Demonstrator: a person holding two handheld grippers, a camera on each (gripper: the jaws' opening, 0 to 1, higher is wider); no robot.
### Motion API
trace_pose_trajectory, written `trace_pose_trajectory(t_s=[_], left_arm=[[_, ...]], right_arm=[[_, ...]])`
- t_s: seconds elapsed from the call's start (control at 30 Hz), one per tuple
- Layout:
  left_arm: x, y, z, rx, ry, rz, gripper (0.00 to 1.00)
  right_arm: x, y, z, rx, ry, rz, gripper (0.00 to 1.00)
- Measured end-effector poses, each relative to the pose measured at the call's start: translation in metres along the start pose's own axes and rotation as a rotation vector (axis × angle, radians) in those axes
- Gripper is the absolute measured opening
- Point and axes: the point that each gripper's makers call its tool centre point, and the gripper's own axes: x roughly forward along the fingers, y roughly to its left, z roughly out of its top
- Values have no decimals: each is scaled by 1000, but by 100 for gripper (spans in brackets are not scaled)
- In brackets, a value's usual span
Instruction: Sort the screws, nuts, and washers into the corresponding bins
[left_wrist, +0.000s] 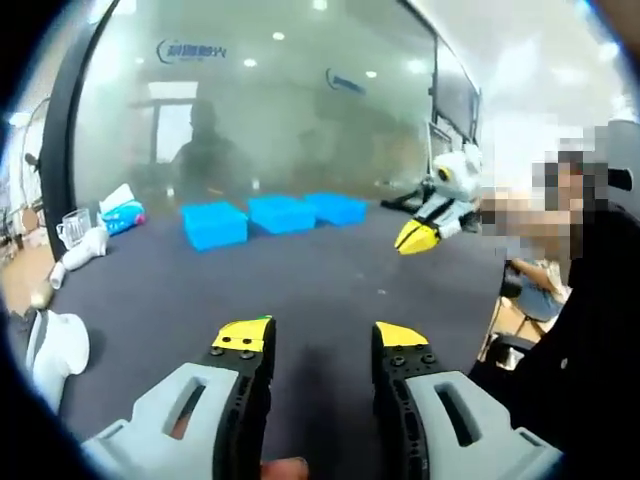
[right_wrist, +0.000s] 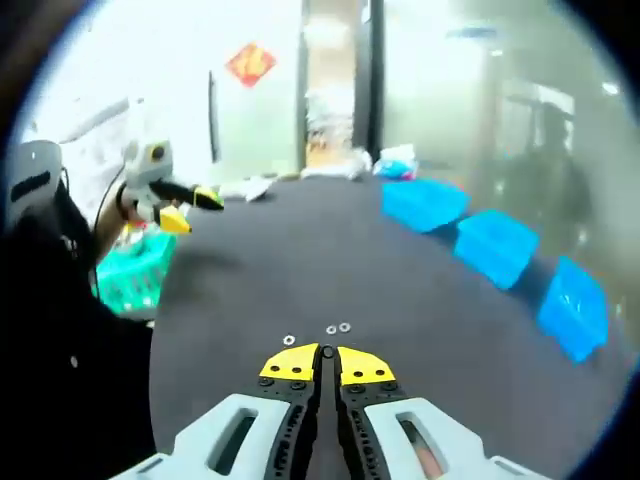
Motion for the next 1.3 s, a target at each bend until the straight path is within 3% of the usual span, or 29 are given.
trace_pose_trajectory(t_s=[0.03, 0.3, 0.5, 1.0, 1.3], left_arm=[[0, 1, 1, -4, -5, 4, 37], [2, 1, 7, -12, -18, 14, 37], [2, 5, 10, -17, -28, 26, 37], [-6, 12, 15, -14, -60, 64, 36], [-7, 11, 14, -14, -61, 64, 36]], right_arm=[[-7, -3, 5, 26, -51, -26, 3], [-32, -16, 24, 115, -242, -147, 3], [-45, -32, 34, 124, -310, -220, 3], [-23, -84, 61, 128, -297, -296, 3], [5, -138, 89, 126, -268, -354, 3]])
